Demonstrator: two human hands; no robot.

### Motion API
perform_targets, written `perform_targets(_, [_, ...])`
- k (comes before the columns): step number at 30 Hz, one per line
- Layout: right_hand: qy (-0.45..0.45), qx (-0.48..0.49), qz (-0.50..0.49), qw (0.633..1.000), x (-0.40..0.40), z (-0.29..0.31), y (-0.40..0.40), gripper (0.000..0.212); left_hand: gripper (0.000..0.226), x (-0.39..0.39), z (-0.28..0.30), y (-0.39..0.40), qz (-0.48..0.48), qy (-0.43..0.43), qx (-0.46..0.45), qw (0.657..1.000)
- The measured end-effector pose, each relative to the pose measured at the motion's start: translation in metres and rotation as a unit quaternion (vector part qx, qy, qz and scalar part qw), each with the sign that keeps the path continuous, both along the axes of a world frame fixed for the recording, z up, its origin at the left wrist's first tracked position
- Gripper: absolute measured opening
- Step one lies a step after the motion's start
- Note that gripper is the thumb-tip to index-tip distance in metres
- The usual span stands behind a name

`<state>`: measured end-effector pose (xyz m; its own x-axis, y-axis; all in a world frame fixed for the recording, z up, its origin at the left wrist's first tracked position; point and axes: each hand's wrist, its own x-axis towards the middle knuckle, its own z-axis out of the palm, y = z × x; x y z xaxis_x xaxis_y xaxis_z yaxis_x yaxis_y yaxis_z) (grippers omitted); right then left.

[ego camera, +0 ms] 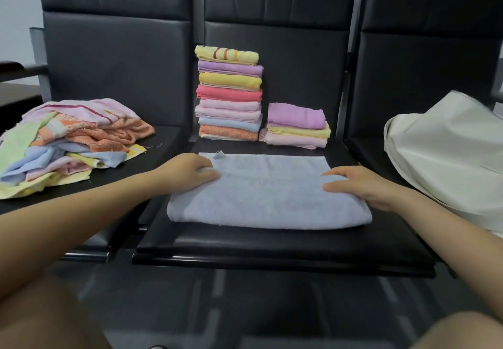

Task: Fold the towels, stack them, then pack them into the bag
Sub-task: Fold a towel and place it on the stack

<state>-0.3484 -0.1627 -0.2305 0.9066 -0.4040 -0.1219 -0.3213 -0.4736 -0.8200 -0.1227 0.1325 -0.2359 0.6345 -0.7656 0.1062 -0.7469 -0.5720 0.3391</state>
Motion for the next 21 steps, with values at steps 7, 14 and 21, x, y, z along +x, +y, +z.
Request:
perform_targets(7, [-0.068, 0.049, -0.109, 0.99, 0.043, -0.005, -0.017, 0.005, 0.02, 0.042, -0.014, -0.014, 0.06, -0.095, -0.073, 0.991])
perform_targets(14, [-0.135, -0.005, -0.195, 0.972, 0.09, -0.015, -0.04, 0.024, 0.02, 0.067, -0.018, -0.044, 0.108, -0.144, -0.162, 0.97])
perform_targets(21, [-0.182, -0.037, -0.249, 0.951, 0.124, -0.03, -0.061, 0.01, 0.018, 0.092, -0.029, -0.067, 0.146, -0.155, -0.15, 0.965])
